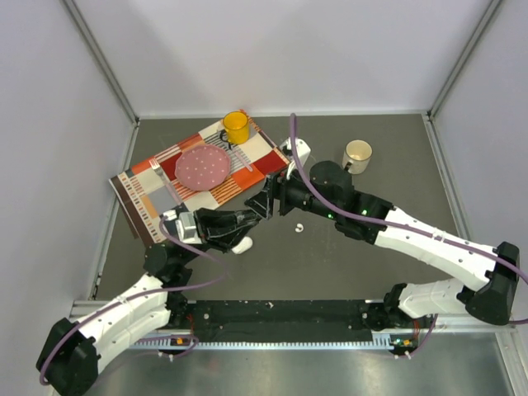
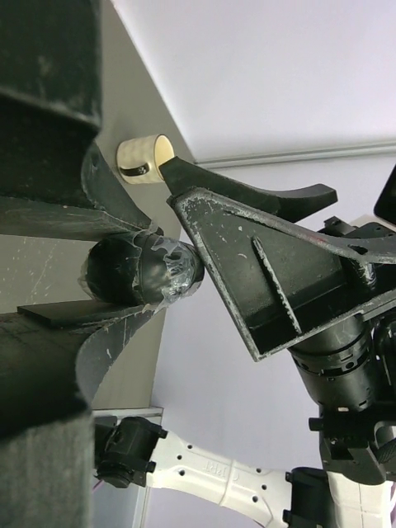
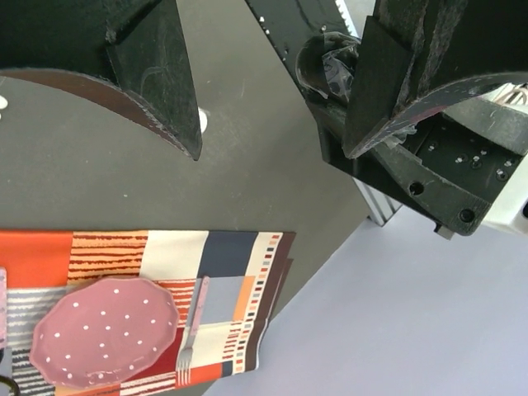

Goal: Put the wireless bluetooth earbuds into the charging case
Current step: Close the charging case, then place the charging case at the center of the board.

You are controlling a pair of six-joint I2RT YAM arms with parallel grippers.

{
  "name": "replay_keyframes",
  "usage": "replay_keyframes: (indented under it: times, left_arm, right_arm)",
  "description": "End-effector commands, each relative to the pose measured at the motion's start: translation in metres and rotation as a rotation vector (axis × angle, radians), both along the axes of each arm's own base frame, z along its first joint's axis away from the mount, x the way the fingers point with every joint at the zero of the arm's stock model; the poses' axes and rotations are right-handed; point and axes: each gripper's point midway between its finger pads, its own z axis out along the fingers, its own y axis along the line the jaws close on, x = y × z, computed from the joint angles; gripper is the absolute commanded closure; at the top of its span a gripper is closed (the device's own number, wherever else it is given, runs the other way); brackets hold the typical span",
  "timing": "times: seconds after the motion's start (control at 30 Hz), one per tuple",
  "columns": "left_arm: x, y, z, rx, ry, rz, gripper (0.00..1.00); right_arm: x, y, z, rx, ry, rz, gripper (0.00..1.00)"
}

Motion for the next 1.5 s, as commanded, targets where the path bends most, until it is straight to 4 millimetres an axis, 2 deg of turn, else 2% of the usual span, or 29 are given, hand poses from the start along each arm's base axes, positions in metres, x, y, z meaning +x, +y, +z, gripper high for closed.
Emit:
replay_keyframes:
  times: [0.0,0.03,0.07,0.13,0.17,0.23,0.27,0.37,0.47,0.5,0.53,0.57,0.6,0.63,0.7,0.8,0.83,0.9,0.93,0.97,1.13,1.23,1.47]
  left_arm:
    - [0.004,0.013,0.026,-0.092,-0.042,0.067,1.00]
    - [0.008,0.010,0.017,-0.061,-0.004,0.067,1.00]
    - [0.009,0.009,0.016,-0.051,0.004,0.067,1.00]
    - [0.016,0.007,0.007,-0.023,0.053,0.082,1.00]
    - [0.018,0.007,0.004,-0.015,0.070,0.087,1.00]
    - [0.029,0.012,0.004,-0.031,0.120,0.138,1.00]
    - [0.035,0.011,-0.006,-0.003,0.163,0.155,1.00]
    - [0.039,0.012,-0.009,0.023,0.164,0.188,1.00]
    - [0.043,0.017,-0.004,0.017,0.166,0.220,1.00]
    - [0.046,0.016,-0.012,0.045,0.203,0.230,1.00]
    - [0.048,0.017,-0.006,0.048,0.201,0.239,1.00]
    - [0.050,0.016,-0.008,0.074,0.204,0.251,1.00]
    - [0.058,0.016,-0.024,0.122,0.299,0.275,1.00]
    - [0.062,0.016,-0.014,0.127,0.336,0.283,1.00]
    - [0.073,0.015,-0.025,0.186,0.428,0.319,1.00]
    - [0.077,0.005,-0.029,0.234,0.484,0.290,1.00]
    - [0.077,0.003,-0.024,0.214,0.482,0.279,1.00]
    - [0.081,-0.001,-0.023,0.155,0.540,0.260,1.00]
    - [0.082,-0.002,-0.025,0.143,0.557,0.254,1.00]
    - [0.083,-0.005,-0.024,0.130,0.574,0.241,1.00]
    - [0.096,-0.019,-0.042,0.153,0.723,0.222,1.00]
    - [0.104,-0.026,-0.050,0.148,0.797,0.201,1.00]
    - [0.133,-0.042,-0.075,0.107,0.982,0.145,1.00]
  right_arm:
    - [-0.002,-0.007,-0.037,-0.054,0.102,-0.037,0.29]
    - [0.000,-0.011,-0.037,-0.049,0.106,-0.059,0.27]
    - [0.010,-0.019,-0.038,-0.054,0.099,-0.136,0.25]
    - [0.019,-0.031,-0.039,-0.043,0.115,-0.230,0.20]
    - [0.029,-0.041,-0.040,-0.046,0.104,-0.311,0.20]
    - [0.037,-0.052,-0.039,-0.035,0.105,-0.378,0.18]
    - [0.041,-0.059,-0.036,-0.024,0.103,-0.419,0.18]
    - [0.050,-0.075,-0.037,-0.012,0.119,-0.477,0.17]
    - [0.058,-0.087,-0.045,-0.008,0.154,-0.505,0.17]
    - [0.060,-0.092,-0.051,-0.008,0.174,-0.515,0.17]
    - [0.062,-0.095,-0.052,-0.005,0.183,-0.518,0.17]
    - [0.063,-0.097,-0.054,-0.004,0.197,-0.514,0.16]
    - [0.067,-0.104,-0.057,-0.002,0.206,-0.530,0.17]
    - [0.069,-0.107,-0.057,0.000,0.206,-0.535,0.17]
    - [0.072,-0.115,-0.059,-0.003,0.204,-0.553,0.16]
    - [0.072,-0.121,-0.056,0.001,0.190,-0.560,0.17]
    - [0.071,-0.122,-0.051,0.011,0.185,-0.551,0.16]
    - [0.068,-0.123,-0.048,0.004,0.163,-0.533,0.08]
    - [0.066,-0.125,-0.044,0.006,0.144,-0.525,0.02]
    - [0.061,-0.125,-0.035,0.018,0.108,-0.491,0.01]
    - [0.054,-0.141,-0.019,0.071,-0.059,-0.480,0.01]
    - [0.055,-0.161,-0.023,0.085,-0.056,-0.567,0.01]
    - [0.048,-0.167,-0.038,-0.013,-0.033,-0.552,0.01]
